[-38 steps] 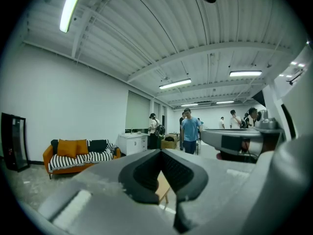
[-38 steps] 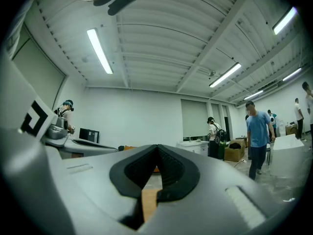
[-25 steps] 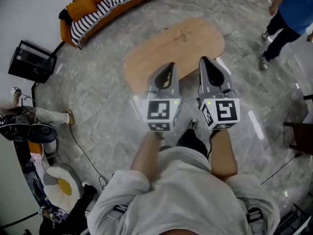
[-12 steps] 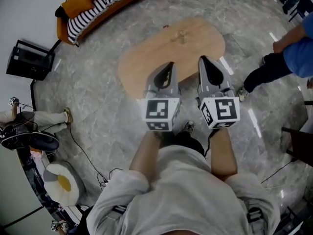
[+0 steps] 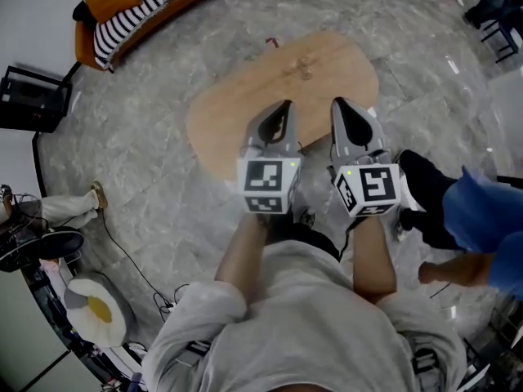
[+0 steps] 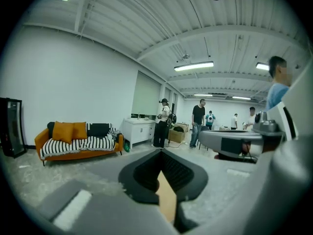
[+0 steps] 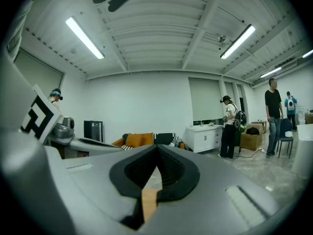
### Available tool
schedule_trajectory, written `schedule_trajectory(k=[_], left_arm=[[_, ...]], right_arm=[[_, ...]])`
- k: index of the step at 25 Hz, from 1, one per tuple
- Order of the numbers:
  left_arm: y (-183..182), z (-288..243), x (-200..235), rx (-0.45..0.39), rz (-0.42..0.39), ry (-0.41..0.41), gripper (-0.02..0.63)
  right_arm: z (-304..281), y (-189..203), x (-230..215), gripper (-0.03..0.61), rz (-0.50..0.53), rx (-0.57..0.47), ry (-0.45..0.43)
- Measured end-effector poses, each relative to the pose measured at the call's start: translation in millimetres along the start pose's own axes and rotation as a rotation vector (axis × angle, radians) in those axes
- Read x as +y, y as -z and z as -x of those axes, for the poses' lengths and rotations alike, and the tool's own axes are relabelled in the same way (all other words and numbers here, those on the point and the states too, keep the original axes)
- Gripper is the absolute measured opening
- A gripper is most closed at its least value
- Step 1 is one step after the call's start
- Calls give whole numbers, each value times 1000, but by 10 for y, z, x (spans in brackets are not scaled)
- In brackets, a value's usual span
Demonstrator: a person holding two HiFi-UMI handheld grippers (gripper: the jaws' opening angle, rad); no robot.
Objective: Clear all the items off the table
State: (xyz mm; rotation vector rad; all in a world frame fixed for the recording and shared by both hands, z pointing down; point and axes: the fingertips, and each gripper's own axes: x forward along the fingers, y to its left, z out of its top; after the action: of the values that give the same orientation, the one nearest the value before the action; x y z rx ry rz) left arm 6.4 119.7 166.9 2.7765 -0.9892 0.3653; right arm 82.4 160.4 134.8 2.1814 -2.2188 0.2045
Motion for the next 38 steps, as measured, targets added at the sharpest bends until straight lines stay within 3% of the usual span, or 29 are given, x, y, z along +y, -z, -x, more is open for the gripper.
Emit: schedule_trajectory(k=[11,15,20,29,34,38], left_arm=[[238,-777,934,72,123,29,21],[469,-881,860,102,164,32,20],[926,-1173,682,177,206,36,20],[1633,-1584,831,279,242,31,20],[2126,-1887,860,328,308,61,20],[2530,-2109,868,391,292,55,20]], right_arm=[[-1064,335,-69,6,-19,133,9],[-1083,565,-160,6,-23,185,-2],[-1294,1068,-296,6,-27,285,-71],[-1753,2047,-439,6,-38,462,-164],[-1903,2645,-523,6,21,553,-205],[-2056,3042,-693,6,117,631,-255]])
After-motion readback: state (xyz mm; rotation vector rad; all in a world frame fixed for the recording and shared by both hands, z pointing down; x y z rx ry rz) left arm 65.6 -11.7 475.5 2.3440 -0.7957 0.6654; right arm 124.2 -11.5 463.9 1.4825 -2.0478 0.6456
